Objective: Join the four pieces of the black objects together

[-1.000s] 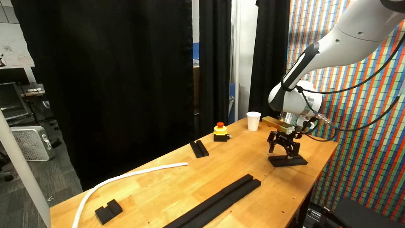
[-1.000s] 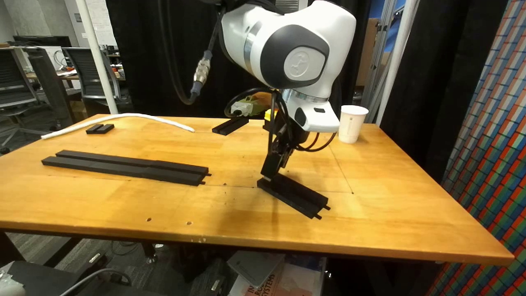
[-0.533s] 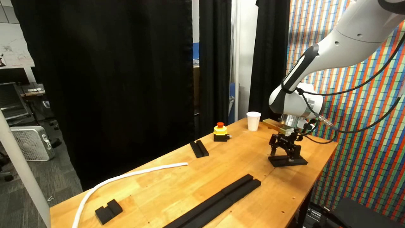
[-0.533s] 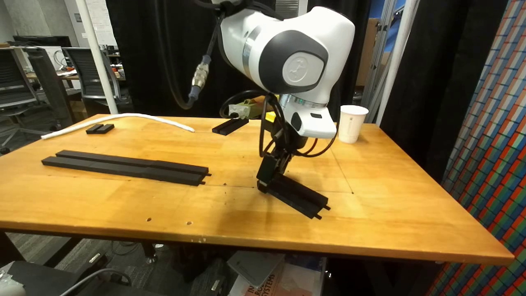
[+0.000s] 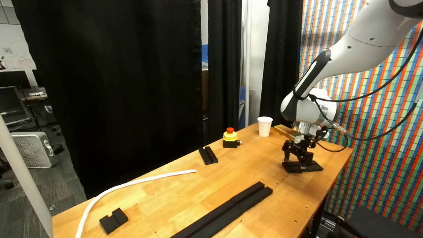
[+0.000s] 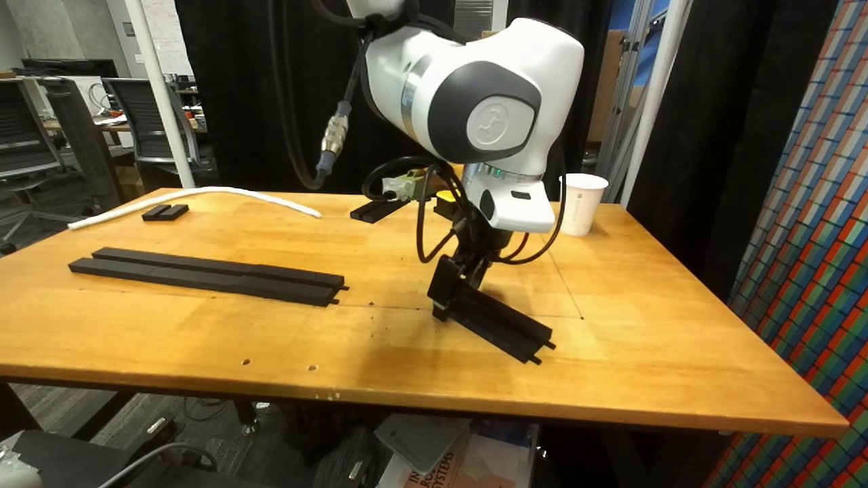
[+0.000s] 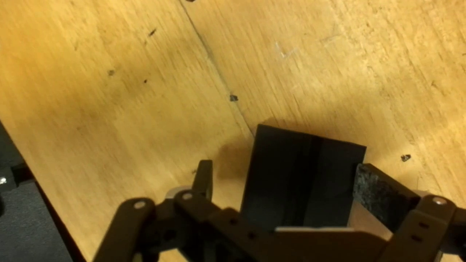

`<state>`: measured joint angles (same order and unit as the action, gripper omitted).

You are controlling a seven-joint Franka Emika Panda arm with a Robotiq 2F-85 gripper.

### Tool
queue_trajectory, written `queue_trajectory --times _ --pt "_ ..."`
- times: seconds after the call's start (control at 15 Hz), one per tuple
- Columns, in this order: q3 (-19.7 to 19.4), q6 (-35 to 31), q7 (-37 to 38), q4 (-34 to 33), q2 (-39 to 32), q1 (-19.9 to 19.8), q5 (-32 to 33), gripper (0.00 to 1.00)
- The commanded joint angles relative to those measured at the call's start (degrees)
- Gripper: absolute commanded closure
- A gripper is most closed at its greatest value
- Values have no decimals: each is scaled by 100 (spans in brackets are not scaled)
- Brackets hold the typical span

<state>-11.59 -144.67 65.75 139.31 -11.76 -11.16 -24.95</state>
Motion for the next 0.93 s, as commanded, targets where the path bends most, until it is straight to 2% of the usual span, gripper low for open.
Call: queue_trajectory --times 0.0,0.87 --pt "-127 -266 394 31 -18 103 223 0" --pt "-373 -926 1357 243 62 136 994 0"
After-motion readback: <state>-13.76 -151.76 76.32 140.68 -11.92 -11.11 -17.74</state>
